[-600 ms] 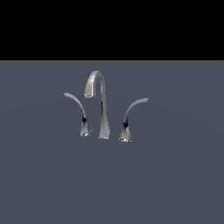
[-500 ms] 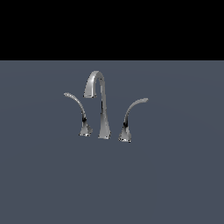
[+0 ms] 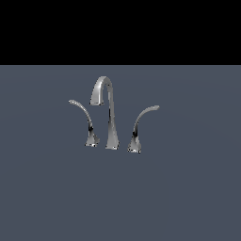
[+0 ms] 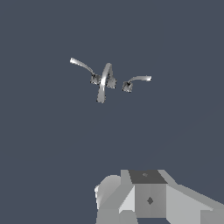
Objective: Turn on the faucet by rotating a designated handle.
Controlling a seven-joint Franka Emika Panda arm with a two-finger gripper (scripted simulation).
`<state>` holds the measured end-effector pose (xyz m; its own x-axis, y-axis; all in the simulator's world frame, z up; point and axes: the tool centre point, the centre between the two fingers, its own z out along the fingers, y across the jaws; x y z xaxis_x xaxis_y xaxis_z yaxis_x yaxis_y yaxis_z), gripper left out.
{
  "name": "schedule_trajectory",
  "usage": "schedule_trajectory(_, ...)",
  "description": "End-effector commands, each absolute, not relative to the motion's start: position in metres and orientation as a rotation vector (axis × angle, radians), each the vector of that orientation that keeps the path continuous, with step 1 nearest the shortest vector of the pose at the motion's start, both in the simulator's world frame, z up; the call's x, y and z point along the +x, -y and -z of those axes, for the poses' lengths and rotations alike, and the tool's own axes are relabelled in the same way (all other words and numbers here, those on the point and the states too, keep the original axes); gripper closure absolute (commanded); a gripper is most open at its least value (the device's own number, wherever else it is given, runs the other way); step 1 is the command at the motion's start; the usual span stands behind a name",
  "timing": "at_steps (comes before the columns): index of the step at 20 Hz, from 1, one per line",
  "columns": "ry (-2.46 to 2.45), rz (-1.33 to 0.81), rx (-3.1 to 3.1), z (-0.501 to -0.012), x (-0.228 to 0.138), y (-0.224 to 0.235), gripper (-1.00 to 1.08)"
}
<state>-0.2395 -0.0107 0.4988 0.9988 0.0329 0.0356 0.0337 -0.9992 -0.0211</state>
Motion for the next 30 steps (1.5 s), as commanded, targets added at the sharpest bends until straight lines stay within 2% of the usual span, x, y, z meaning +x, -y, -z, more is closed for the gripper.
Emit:
schedule_trajectory(1,0.052,0.056,-3.119,-0.499,-0.239,0.011,1.08)
schedule_trajectory(16,-0.196,0.198,-3.065,-0.537,-0.249,-0.014,1.08)
schedule_trajectory(30,-0.682,0.442,-2.899,-0.594,-0.258,-0.096,1.08)
